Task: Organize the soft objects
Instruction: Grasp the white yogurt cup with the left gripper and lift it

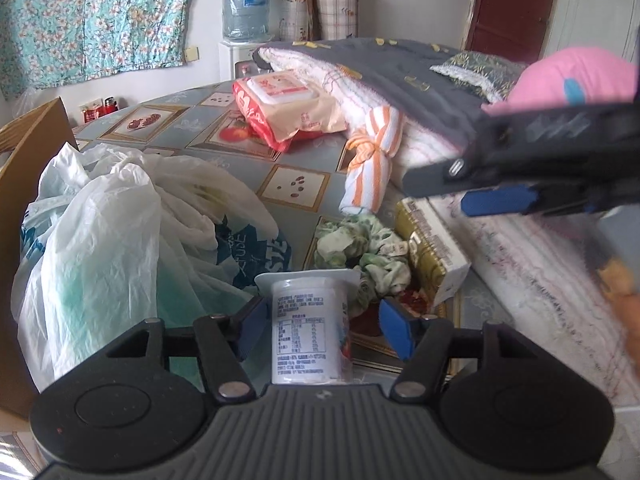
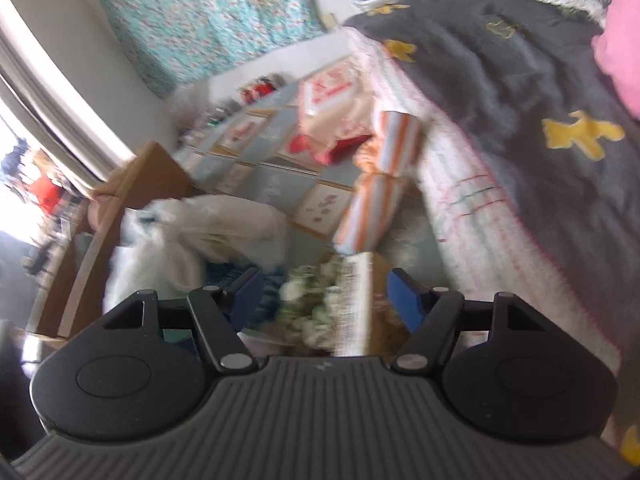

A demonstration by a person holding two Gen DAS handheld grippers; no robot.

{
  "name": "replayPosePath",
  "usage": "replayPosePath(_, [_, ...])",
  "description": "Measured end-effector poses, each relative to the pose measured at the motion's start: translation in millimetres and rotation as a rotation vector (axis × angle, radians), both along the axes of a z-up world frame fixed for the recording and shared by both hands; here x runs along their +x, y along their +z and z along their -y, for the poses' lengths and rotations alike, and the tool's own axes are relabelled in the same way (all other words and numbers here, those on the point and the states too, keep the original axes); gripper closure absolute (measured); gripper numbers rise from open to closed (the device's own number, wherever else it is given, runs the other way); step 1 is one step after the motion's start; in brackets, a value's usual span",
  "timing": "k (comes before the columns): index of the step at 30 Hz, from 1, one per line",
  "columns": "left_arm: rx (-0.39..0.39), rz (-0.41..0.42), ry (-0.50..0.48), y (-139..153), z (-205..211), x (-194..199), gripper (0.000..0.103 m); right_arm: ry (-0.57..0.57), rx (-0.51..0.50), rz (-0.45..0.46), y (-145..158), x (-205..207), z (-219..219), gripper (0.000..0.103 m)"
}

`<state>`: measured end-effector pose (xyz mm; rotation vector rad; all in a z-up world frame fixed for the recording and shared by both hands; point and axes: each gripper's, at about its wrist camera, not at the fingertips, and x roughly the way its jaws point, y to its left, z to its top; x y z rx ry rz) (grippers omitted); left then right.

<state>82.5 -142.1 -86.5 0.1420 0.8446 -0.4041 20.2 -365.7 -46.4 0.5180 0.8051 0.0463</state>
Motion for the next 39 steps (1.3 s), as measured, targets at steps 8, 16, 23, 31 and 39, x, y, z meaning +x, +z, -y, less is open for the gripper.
replayPosePath(8, [-0.014, 0.038, 0.030, -10.7, -11.5, -11.6, 0.059, 0.017, 0.306, -0.061, -19.1, -20.5, 7.6, 0.035])
replayPosePath(16, [-0.072, 0.110, 0.020, -17.9, -28.7, -39.3, 0.059, 0.014, 0.491, -0.171, -65.2, -15.9, -12.5, 0.036])
replayPosePath(23, [-0.107, 0.113, 0.016, -20.1, -39.6, -44.5, 0.059, -0.062, 0.619, -0.254, -100.4, -0.9, -23.3, 0.038])
replayPosePath(31, [-0.059, 0.045, -0.037, -21.5, -32.8, -36.7, 0.053, -0.115, 0.730, -0.324, -126.7, 18.5, -28.6, 0.054])
replayPosePath(39, [-0.060, 0.074, -0.043, -25.2, -33.9, -42.6, 0.055, -0.096, 0.726, -0.329, -126.1, 30.1, -36.8, 0.061])
